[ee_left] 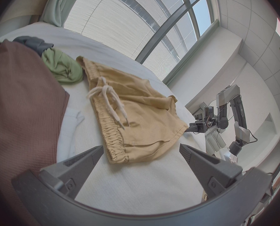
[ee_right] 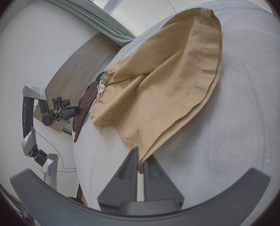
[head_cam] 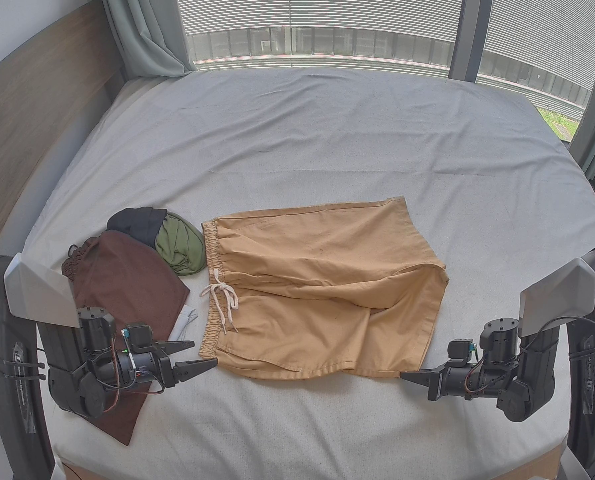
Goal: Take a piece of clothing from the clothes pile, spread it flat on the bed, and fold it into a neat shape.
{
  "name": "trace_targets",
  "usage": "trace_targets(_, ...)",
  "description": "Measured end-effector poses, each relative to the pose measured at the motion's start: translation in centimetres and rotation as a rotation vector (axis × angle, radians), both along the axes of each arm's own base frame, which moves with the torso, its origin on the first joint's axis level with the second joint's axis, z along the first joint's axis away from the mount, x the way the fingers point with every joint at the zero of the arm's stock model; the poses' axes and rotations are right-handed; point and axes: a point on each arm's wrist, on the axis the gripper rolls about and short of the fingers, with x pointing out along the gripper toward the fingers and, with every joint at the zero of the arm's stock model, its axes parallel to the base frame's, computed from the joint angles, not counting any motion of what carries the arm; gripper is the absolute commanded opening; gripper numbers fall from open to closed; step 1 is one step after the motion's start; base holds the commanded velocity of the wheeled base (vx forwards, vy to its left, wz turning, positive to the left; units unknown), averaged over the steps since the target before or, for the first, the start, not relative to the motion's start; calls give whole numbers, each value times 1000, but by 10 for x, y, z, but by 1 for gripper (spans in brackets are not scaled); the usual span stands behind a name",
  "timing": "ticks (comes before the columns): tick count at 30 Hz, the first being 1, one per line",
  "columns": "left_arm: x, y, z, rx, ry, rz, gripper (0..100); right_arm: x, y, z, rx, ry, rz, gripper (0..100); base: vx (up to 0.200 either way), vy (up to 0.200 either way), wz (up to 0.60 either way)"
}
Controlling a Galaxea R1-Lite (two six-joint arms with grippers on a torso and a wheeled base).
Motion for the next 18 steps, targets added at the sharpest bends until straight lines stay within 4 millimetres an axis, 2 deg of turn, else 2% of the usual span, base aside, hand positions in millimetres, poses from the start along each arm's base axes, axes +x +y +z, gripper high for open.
trace_targets(8, 4, 0, -17, 4, 42, 18, 100, 0, 0, 0, 0, -1, 0, 0, 0, 0, 0)
trace_targets(18, 9, -8, -22, -30, 135, 107, 100, 1, 0, 0, 1, -4, -2, 0, 0, 0, 0)
